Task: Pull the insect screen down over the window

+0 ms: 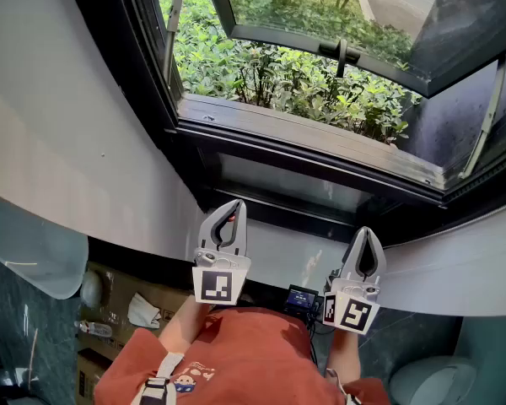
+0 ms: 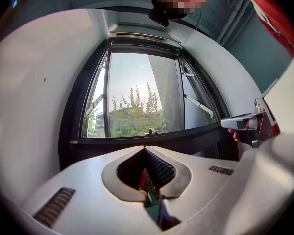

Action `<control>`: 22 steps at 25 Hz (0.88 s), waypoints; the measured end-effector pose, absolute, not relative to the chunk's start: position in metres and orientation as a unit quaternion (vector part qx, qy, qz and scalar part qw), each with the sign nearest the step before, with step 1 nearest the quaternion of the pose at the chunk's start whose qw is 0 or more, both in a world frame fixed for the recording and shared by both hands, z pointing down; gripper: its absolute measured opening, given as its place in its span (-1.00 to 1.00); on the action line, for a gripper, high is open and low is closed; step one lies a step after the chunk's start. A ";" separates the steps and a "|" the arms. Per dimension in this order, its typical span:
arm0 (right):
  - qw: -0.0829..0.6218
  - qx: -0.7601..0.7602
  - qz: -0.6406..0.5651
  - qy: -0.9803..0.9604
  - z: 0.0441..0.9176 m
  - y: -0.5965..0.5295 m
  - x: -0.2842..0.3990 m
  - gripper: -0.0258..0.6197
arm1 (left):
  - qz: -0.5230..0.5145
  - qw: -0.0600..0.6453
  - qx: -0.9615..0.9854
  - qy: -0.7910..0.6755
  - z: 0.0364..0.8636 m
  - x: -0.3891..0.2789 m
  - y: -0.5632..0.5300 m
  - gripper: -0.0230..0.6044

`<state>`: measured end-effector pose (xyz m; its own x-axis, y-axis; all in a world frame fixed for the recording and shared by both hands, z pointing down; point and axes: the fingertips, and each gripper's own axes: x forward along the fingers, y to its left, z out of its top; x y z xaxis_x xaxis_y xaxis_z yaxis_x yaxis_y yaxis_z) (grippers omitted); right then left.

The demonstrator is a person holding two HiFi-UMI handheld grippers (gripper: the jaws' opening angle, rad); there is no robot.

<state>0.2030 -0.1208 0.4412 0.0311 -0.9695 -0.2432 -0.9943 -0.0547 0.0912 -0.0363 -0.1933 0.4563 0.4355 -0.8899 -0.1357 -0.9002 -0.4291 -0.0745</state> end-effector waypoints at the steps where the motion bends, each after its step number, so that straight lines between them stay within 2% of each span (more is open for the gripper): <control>1: 0.050 -0.716 0.120 0.686 0.442 -0.120 0.203 -0.89 | 0.037 0.067 -0.845 0.529 0.457 -0.037 -0.192 -0.91; 22: 0.061 -0.716 0.130 0.683 0.435 -0.114 0.199 -0.89 | 0.036 0.077 -0.854 0.514 0.454 -0.033 -0.184 -0.91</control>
<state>0.1992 -0.1137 0.4349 0.0319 -0.9624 -0.2699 -0.9943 -0.0581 0.0896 -0.0335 -0.1837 0.4542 0.4695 -0.8716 -0.1410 -0.8828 -0.4602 -0.0945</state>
